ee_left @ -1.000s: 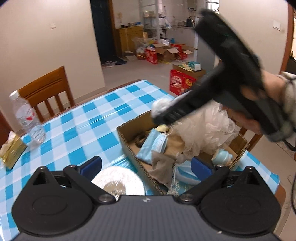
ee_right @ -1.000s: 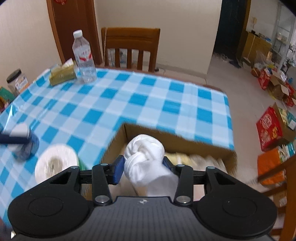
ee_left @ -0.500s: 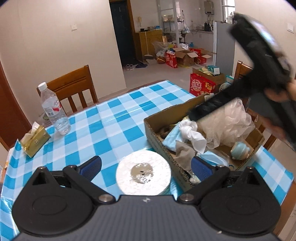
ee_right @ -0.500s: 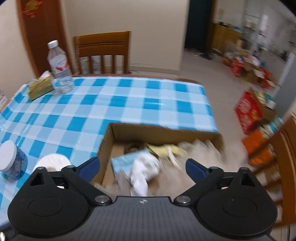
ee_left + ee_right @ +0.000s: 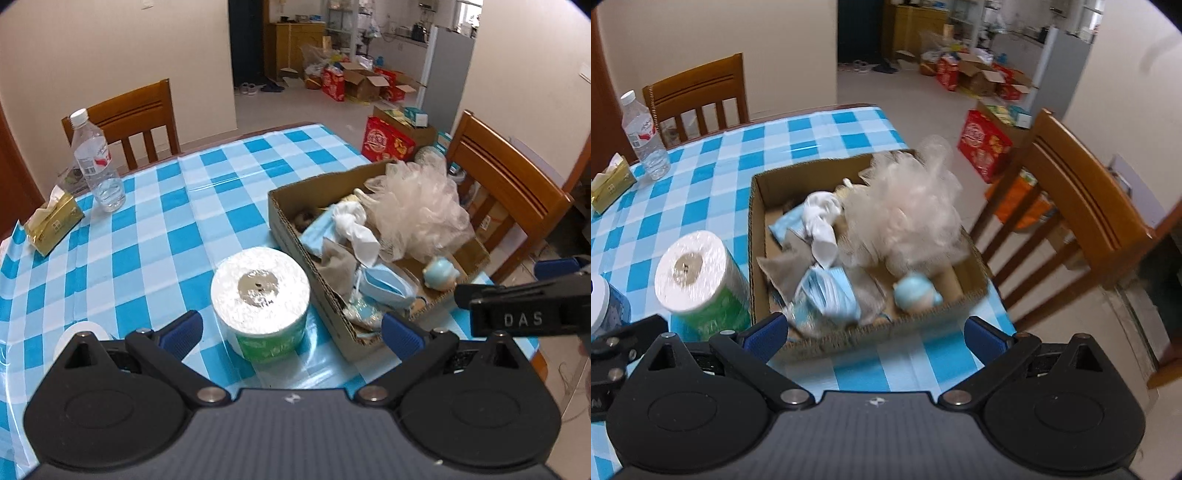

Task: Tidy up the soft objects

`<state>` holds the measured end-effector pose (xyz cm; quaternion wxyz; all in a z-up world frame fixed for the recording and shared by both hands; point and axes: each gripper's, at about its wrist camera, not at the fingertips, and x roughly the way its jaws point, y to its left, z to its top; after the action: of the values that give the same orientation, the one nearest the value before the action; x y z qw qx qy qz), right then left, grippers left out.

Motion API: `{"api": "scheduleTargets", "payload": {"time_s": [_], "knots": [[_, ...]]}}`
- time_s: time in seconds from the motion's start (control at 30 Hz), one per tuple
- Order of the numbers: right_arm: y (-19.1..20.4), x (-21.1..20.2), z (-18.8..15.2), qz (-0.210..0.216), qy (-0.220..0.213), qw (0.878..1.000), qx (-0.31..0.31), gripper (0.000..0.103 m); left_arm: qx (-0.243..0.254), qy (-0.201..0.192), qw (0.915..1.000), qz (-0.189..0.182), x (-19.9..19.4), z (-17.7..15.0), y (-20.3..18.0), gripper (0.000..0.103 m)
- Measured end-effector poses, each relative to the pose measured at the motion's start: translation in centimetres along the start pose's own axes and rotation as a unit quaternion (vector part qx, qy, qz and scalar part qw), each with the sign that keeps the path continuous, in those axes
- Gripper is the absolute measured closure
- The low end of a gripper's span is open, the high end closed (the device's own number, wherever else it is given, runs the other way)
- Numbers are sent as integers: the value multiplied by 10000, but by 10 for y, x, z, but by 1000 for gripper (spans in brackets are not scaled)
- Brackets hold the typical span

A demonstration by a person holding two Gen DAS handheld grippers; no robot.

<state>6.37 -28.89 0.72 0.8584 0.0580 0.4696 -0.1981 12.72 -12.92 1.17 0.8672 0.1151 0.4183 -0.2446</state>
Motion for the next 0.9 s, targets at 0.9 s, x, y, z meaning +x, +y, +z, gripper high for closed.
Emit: {"api": "scheduleTargets", "payload": {"time_s": [0.9], "knots": [[-4, -34, -31, -143, -2, 9991, 390, 0, 386, 109, 9992, 79, -12, -6, -12, 1]]}}
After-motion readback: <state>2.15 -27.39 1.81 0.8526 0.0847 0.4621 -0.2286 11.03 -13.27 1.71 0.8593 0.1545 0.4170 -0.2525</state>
